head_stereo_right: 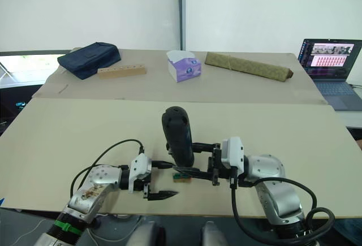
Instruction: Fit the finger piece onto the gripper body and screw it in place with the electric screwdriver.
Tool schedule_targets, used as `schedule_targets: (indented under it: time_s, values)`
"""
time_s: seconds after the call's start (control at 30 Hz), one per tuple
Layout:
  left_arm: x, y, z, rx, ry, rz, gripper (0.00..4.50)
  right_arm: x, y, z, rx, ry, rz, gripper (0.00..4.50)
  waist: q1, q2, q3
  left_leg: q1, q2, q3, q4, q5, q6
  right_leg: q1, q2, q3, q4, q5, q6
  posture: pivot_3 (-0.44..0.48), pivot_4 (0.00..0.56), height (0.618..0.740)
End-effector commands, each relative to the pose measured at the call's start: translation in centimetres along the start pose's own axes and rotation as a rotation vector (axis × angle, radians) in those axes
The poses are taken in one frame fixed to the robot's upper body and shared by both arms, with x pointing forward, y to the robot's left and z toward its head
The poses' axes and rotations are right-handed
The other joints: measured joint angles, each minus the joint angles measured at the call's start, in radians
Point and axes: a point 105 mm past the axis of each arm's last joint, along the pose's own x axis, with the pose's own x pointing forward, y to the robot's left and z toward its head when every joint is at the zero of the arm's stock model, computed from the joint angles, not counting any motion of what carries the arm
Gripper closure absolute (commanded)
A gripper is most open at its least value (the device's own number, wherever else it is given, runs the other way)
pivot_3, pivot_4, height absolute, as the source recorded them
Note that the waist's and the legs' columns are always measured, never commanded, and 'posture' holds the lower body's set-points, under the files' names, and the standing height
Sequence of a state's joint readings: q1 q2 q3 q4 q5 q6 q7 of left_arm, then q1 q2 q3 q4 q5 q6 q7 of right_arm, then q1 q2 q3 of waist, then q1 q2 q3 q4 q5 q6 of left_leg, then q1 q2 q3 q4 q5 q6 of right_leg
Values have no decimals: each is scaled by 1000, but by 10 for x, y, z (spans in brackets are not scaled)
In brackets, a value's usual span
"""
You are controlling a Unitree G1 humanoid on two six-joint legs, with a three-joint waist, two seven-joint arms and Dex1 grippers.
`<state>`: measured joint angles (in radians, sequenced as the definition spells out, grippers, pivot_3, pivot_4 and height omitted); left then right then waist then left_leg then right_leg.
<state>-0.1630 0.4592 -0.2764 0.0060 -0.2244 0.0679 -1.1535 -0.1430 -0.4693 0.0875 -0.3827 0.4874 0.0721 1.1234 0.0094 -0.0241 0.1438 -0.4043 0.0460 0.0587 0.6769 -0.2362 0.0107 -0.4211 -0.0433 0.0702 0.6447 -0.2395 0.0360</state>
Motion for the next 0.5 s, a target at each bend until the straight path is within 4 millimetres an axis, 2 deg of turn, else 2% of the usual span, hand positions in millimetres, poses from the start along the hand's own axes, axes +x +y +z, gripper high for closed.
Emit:
schedule_targets:
  time_s: [0.03, 0.5]
  values:
    - [7, -12, -13, -49, 32, -41, 0, 1, 0, 12, -59, -34, 6, 2579, 0, 0, 0, 0, 0, 0, 0, 0, 0, 0, 0, 0, 0, 0, 0, 0, 150, 740]
    - [8, -12, -16, -52, 31, -36, 0, 4, -1, 10, -54, -29, 9, 2579, 0, 0, 0, 0, 0, 0, 0, 0, 0, 0, 0, 0, 0, 0, 0, 0, 150, 740]
